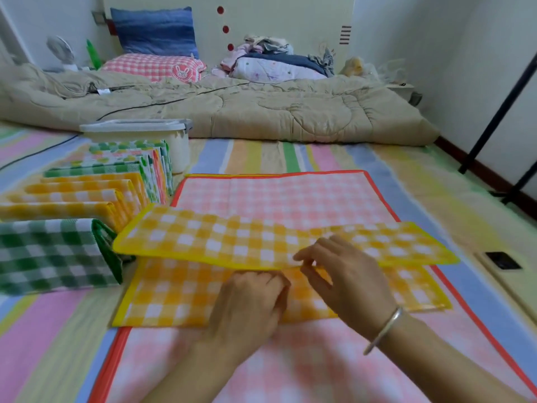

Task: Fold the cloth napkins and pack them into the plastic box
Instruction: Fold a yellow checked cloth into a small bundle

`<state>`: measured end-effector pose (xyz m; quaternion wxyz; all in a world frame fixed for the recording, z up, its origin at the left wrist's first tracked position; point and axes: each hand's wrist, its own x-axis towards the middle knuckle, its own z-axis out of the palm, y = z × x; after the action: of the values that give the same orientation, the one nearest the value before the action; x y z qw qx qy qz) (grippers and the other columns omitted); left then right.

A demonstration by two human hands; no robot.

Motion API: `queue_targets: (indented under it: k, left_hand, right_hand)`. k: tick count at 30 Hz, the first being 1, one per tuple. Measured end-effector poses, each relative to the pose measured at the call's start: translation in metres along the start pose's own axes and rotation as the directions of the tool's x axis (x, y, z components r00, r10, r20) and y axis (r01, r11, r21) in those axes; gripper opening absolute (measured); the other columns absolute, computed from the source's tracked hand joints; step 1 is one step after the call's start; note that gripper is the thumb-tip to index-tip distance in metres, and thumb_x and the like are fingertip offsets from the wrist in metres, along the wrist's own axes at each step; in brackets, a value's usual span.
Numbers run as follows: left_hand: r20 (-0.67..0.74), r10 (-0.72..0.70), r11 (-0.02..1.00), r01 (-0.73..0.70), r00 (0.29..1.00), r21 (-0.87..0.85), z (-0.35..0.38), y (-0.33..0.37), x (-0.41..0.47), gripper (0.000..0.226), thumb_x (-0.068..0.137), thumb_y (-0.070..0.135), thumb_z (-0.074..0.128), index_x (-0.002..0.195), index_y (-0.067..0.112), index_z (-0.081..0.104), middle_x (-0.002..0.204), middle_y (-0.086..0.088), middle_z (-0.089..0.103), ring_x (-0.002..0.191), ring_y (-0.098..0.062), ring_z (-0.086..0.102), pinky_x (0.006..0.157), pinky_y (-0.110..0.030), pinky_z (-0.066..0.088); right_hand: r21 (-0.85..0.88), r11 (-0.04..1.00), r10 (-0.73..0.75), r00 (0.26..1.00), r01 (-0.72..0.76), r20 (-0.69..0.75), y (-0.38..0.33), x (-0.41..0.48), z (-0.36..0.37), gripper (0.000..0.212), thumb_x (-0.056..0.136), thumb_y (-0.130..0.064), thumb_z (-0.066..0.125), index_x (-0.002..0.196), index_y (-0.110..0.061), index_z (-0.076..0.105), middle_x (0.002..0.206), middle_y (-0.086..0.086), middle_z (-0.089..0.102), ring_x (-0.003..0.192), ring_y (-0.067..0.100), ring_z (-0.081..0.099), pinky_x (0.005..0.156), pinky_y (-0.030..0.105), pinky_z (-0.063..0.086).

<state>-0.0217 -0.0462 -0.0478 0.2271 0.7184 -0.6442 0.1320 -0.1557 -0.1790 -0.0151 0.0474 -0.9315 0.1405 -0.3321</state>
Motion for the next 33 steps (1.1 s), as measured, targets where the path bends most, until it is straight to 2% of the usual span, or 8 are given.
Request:
queue_targets:
  k: [4, 10, 16, 20, 25, 27, 30, 33]
  left_hand:
    - [-0.193, 0.109, 0.994, -0.112, 0.975, -0.004, -0.020, 0.014, -0.034, 0.016, 0.093, 0.022, 0.059, 0.085, 0.019, 0.073, 0.076, 0.006, 0.065, 0.068, -0.017, 0.061, 0.058, -0.032, 0.046]
    - [-0.052, -0.008, 1.000, 0.007, 0.999, -0.012, -0.008, -0.020, -0.064, 0.027, 0.088, 0.035, 0.058, 0.102, 0.021, 0.076, 0.107, 0.006, 0.070, 0.102, -0.015, 0.063, 0.094, -0.032, 0.048]
    - [0.018, -0.073, 0.996, 0.074, 0.997, -0.058, -0.008, -0.023, -0.068, 0.033, 0.068, 0.015, 0.091, 0.099, 0.021, 0.080, 0.101, 0.008, 0.075, 0.093, -0.012, 0.070, 0.078, -0.029, 0.060]
    - [-0.054, 0.003, 0.999, -0.005, 0.999, -0.036, -0.005, -0.020, -0.070, 0.017, 0.077, 0.013, 0.083, 0.091, 0.022, 0.079, 0.094, 0.009, 0.074, 0.087, -0.012, 0.069, 0.074, -0.031, 0.059]
    - [-0.038, 0.002, 0.999, -0.004, 0.999, -0.049, -0.003, -0.018, -0.071, 0.017, 0.074, 0.012, 0.086, 0.084, 0.021, 0.078, 0.089, 0.009, 0.073, 0.085, -0.011, 0.067, 0.073, -0.031, 0.058]
    - [-0.016, -0.003, 0.998, 0.002, 1.000, -0.070, -0.002, -0.021, -0.070, 0.005, 0.081, 0.022, 0.078, 0.081, 0.024, 0.074, 0.089, 0.012, 0.068, 0.087, -0.010, 0.064, 0.075, -0.030, 0.056]
    - [0.016, -0.071, 0.994, 0.072, 0.997, -0.077, -0.004, -0.017, -0.057, 0.022, 0.088, 0.042, 0.056, 0.077, 0.025, 0.066, 0.086, 0.013, 0.062, 0.085, -0.009, 0.058, 0.072, -0.027, 0.052]
    - [-0.067, -0.070, 0.997, 0.068, 0.995, -0.018, 0.000, -0.008, -0.028, 0.021, 0.090, 0.029, 0.052, 0.098, 0.021, 0.070, 0.107, 0.005, 0.067, 0.103, -0.015, 0.061, 0.084, -0.037, 0.057]
  right_hand:
    - [0.006, 1.000, 0.017, 1.000, -0.017, 0.022, -0.003, -0.040, 0.024, 0.014, 0.083, -0.028, 0.055, 0.081, -0.024, 0.068, 0.076, -0.011, 0.061, 0.074, 0.017, 0.055, 0.051, 0.031, 0.047]
    - [0.042, 0.997, 0.059, 0.997, -0.061, 0.048, -0.004, -0.060, 0.034, 0.024, 0.089, -0.036, 0.050, 0.082, -0.025, 0.070, 0.081, -0.014, 0.062, 0.078, 0.013, 0.056, 0.053, 0.023, 0.045]
    - [0.066, 0.997, 0.027, 0.993, -0.035, 0.113, -0.008, -0.069, 0.026, 0.022, 0.088, -0.042, 0.058, 0.090, -0.025, 0.073, 0.090, -0.014, 0.063, 0.083, 0.010, 0.057, 0.057, 0.024, 0.051]
    - [0.036, 0.999, 0.022, 0.994, -0.026, 0.104, -0.011, -0.075, 0.022, 0.005, 0.083, -0.025, 0.076, 0.087, -0.024, 0.073, 0.087, -0.014, 0.063, 0.079, 0.011, 0.057, 0.056, 0.025, 0.050]
    - [0.017, 1.000, 0.015, 0.992, -0.017, 0.125, -0.012, -0.079, 0.021, 0.004, 0.084, -0.024, 0.075, 0.087, -0.024, 0.073, 0.087, -0.012, 0.064, 0.077, 0.012, 0.057, 0.057, 0.026, 0.050]
    - [0.009, 1.000, 0.006, 0.991, -0.007, 0.136, -0.011, -0.079, 0.023, 0.002, 0.085, -0.025, 0.073, 0.087, -0.024, 0.072, 0.087, -0.012, 0.063, 0.078, 0.013, 0.056, 0.056, 0.028, 0.050]
    - [0.003, 1.000, 0.005, 0.989, -0.006, 0.148, -0.012, -0.078, 0.024, 0.002, 0.085, -0.025, 0.072, 0.086, -0.024, 0.072, 0.087, -0.012, 0.063, 0.078, 0.013, 0.056, 0.056, 0.028, 0.050]
    - [0.005, 1.000, 0.009, 0.989, -0.010, 0.150, -0.012, -0.078, 0.025, 0.001, 0.085, -0.025, 0.072, 0.086, -0.025, 0.071, 0.087, -0.013, 0.061, 0.078, 0.012, 0.054, 0.056, 0.027, 0.049]
